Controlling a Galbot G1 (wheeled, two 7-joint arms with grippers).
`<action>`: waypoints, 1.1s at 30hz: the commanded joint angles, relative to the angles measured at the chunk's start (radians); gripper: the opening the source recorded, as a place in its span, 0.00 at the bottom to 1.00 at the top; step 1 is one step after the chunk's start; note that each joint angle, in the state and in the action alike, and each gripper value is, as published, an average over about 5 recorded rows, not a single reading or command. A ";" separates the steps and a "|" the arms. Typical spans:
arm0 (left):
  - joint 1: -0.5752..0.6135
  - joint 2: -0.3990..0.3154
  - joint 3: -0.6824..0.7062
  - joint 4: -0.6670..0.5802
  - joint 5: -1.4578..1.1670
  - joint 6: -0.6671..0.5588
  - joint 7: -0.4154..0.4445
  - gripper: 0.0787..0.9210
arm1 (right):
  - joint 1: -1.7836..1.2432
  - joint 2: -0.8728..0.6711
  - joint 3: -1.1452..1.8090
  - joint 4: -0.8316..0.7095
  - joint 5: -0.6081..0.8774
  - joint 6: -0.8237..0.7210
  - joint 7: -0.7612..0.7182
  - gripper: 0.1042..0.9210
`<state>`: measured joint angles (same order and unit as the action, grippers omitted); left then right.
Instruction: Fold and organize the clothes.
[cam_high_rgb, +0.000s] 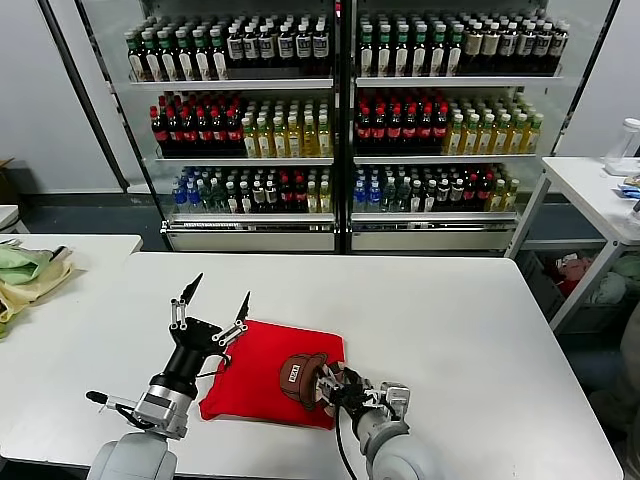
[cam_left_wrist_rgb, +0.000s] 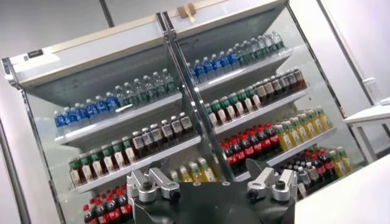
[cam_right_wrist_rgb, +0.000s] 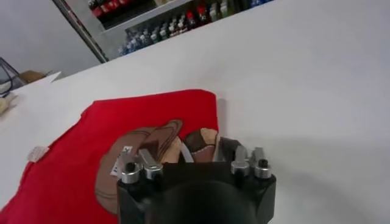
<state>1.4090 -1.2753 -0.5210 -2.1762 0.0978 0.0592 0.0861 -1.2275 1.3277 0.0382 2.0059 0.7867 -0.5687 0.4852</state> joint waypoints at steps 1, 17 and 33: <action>0.009 0.002 -0.011 0.000 0.012 -0.014 0.002 0.88 | 0.026 0.013 -0.033 -0.032 0.089 -0.003 0.059 0.60; 0.022 0.003 -0.015 0.003 0.012 -0.019 0.002 0.88 | 0.063 -0.083 0.145 0.125 -0.027 -0.008 -0.003 0.07; 0.003 -0.005 -0.008 0.066 -0.007 -0.052 0.002 0.88 | -0.013 -0.152 0.258 0.050 -0.357 0.024 -0.265 0.13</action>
<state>1.4139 -1.2821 -0.5254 -2.1342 0.1019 0.0182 0.0906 -1.2132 1.2202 0.2159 2.0431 0.7061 -0.5727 0.3766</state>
